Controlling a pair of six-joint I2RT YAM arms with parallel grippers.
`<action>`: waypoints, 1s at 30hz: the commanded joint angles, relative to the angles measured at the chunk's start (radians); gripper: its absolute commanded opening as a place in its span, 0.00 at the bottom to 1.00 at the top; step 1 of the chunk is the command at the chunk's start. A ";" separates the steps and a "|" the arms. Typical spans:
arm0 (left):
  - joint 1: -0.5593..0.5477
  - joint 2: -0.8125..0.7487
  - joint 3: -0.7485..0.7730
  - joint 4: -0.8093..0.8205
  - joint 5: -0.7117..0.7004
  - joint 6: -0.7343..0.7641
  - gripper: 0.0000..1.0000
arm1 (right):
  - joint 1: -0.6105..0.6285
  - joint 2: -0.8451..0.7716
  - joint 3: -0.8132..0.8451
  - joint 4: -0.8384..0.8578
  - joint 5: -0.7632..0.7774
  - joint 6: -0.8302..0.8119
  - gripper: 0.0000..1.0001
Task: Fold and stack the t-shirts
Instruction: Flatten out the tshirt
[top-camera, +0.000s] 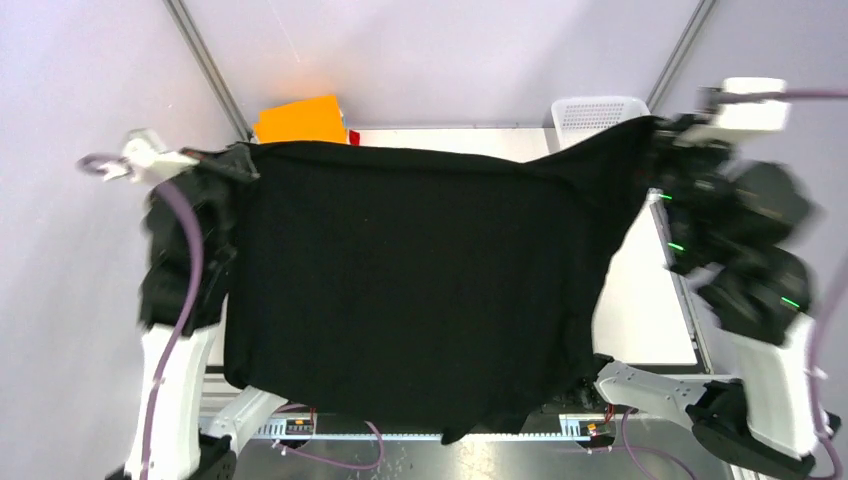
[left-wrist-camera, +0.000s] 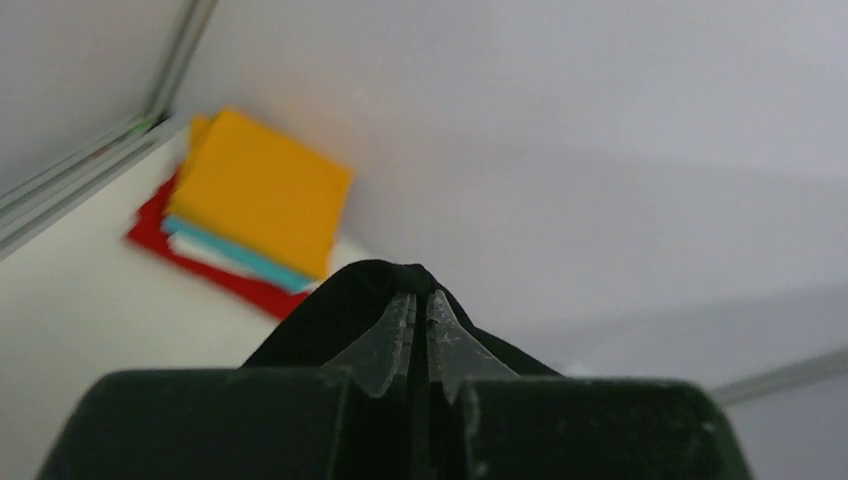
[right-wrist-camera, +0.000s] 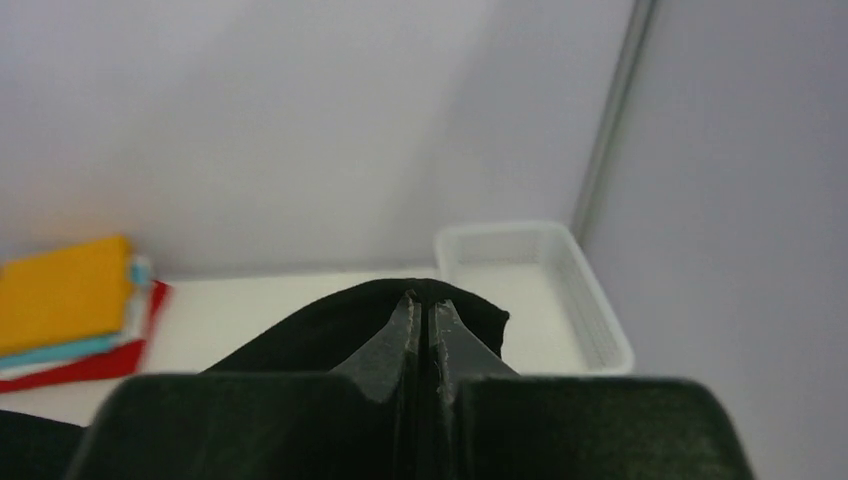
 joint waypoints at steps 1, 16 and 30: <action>0.006 0.161 -0.140 0.127 -0.198 0.024 0.00 | -0.018 0.087 -0.263 0.334 0.311 -0.159 0.00; 0.049 0.865 -0.099 0.283 -0.188 0.040 0.00 | -0.250 0.456 -0.500 0.507 0.070 0.083 0.00; 0.065 1.522 0.763 0.075 -0.146 0.082 0.85 | -0.441 1.268 0.444 0.161 -0.195 0.170 0.63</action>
